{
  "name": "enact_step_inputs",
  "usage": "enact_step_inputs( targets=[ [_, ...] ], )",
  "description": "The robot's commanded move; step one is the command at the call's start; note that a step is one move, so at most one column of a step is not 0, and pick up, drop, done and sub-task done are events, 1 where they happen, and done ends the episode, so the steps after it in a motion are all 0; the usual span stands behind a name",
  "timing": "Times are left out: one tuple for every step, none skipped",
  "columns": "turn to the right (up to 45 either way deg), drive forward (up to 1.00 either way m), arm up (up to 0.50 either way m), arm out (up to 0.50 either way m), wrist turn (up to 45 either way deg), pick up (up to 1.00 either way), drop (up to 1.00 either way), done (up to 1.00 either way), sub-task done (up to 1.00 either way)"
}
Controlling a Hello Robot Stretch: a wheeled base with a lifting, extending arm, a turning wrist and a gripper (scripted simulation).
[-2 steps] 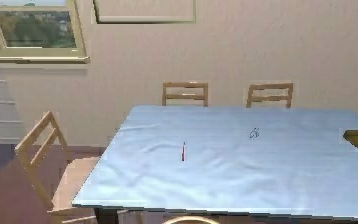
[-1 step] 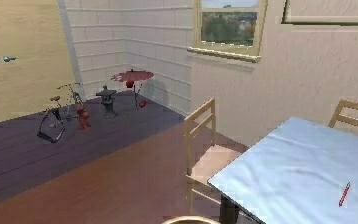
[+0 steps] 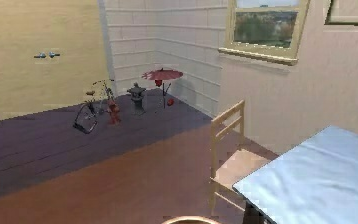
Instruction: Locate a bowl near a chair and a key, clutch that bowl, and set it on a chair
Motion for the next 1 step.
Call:
enact_step_inputs(
  targets=[
    [0.0, 0.20, 0.00, 0.00, 0.0, 0.00, 0.00, 0.00, 0.00]
  ],
)
